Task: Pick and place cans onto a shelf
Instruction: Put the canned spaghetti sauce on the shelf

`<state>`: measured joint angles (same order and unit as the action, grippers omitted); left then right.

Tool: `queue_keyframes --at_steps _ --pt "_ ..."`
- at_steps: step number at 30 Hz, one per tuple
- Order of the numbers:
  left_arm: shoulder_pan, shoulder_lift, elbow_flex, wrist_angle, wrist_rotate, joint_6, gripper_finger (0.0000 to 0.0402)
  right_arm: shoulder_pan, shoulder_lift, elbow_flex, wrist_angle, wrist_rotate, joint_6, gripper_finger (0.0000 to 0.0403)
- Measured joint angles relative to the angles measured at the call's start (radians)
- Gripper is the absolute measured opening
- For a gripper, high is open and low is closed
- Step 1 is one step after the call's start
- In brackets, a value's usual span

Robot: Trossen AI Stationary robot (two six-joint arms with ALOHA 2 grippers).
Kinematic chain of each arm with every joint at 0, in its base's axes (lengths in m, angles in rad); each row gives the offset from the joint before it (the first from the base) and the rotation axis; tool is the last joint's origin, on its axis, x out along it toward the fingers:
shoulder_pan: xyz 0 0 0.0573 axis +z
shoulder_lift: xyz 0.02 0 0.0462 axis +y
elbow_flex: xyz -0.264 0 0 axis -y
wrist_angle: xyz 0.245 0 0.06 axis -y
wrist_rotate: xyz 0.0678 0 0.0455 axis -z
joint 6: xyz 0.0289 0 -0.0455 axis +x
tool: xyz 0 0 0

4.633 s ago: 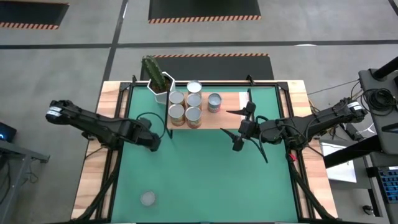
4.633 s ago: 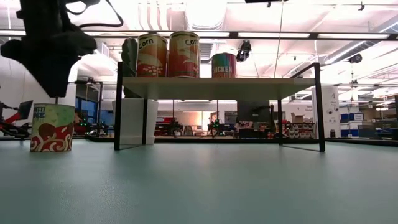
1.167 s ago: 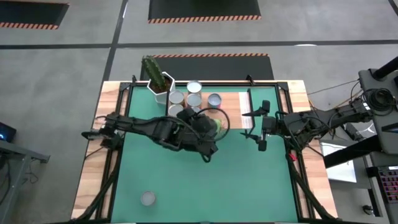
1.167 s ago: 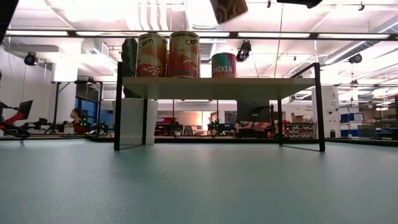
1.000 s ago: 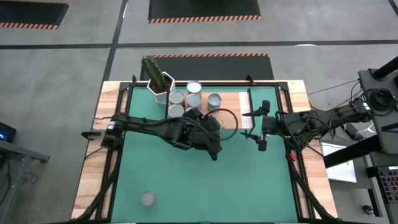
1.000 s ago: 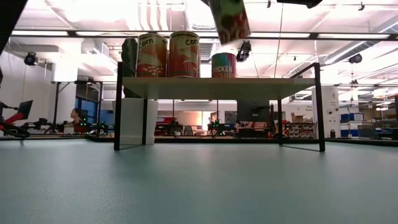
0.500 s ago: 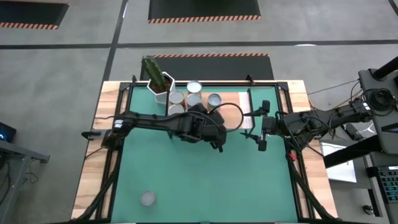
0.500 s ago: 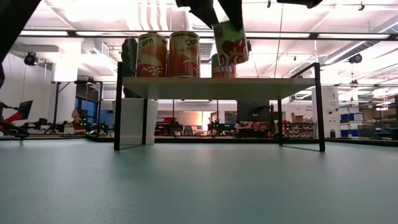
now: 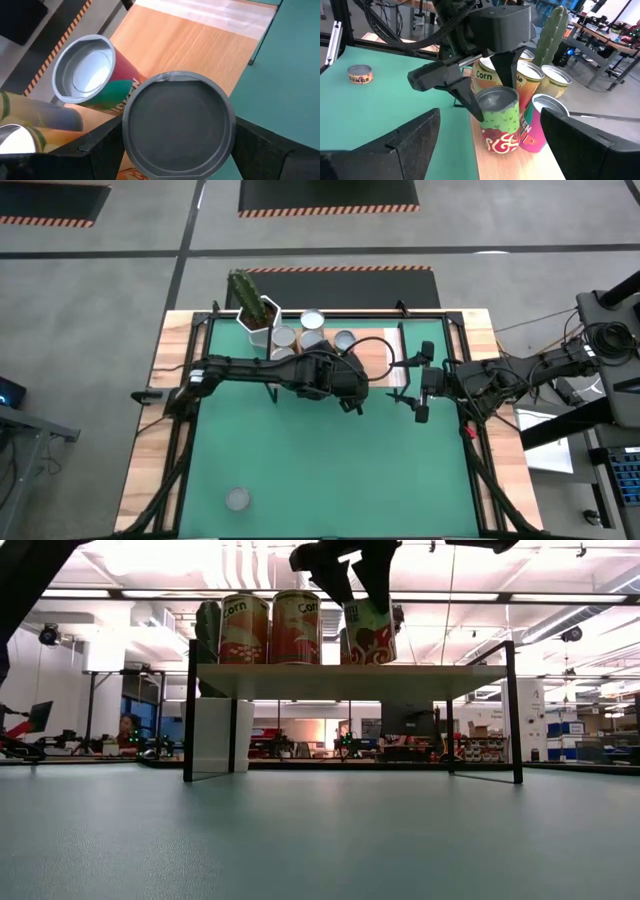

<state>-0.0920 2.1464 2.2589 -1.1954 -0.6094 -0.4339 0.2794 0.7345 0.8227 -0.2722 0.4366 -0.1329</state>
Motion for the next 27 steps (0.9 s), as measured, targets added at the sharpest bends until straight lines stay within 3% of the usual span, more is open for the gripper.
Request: queue_keyframes --at_steps 27 --pt "0.021 0.0 0.0 0.029 0.02 0.006 0.0313 0.0 0.0 0.0 -0.001 0.0 -0.001 0.0331"
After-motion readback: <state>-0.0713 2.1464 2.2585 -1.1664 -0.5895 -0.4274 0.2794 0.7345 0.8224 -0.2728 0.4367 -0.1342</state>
